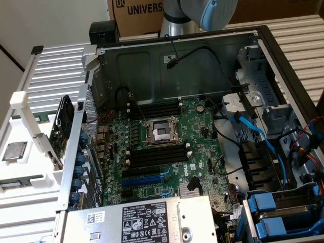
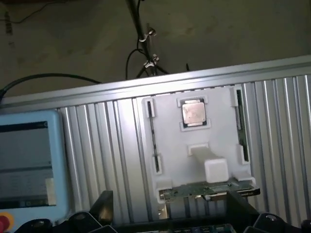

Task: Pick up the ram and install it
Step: 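Pick up the ram and move it above insertion slot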

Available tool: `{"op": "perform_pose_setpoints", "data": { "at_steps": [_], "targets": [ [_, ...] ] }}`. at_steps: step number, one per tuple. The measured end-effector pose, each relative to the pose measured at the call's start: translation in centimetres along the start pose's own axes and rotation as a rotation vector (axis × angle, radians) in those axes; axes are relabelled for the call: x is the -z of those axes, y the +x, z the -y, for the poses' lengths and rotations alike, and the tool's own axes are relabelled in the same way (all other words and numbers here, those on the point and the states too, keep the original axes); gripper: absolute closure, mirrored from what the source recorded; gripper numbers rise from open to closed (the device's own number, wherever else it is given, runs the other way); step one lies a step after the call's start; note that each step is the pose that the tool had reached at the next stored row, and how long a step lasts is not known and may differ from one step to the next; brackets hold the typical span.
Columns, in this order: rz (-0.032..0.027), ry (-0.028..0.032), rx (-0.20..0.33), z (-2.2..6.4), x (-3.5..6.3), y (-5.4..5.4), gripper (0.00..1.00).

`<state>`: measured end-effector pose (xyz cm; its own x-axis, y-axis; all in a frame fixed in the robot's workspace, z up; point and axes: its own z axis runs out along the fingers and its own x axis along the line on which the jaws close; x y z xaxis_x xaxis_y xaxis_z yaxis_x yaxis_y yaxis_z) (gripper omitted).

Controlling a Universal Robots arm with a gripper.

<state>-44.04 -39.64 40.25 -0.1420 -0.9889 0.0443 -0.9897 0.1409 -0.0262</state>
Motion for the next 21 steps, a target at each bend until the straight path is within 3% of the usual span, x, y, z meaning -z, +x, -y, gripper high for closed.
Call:
{"op": "perform_pose_setpoints", "data": {
  "at_steps": [5,16,21],
  "targets": [
    [0.0002,0.0002,0.003,-1.88,-0.49,0.3,0.01],
    [0.0035,0.0038,0.091,-2.08,-2.07,0.5,0.01],
    [0.0077,-0.0003,0.123,-2.04,-3.01,1.0,0.01]
  ]
}}
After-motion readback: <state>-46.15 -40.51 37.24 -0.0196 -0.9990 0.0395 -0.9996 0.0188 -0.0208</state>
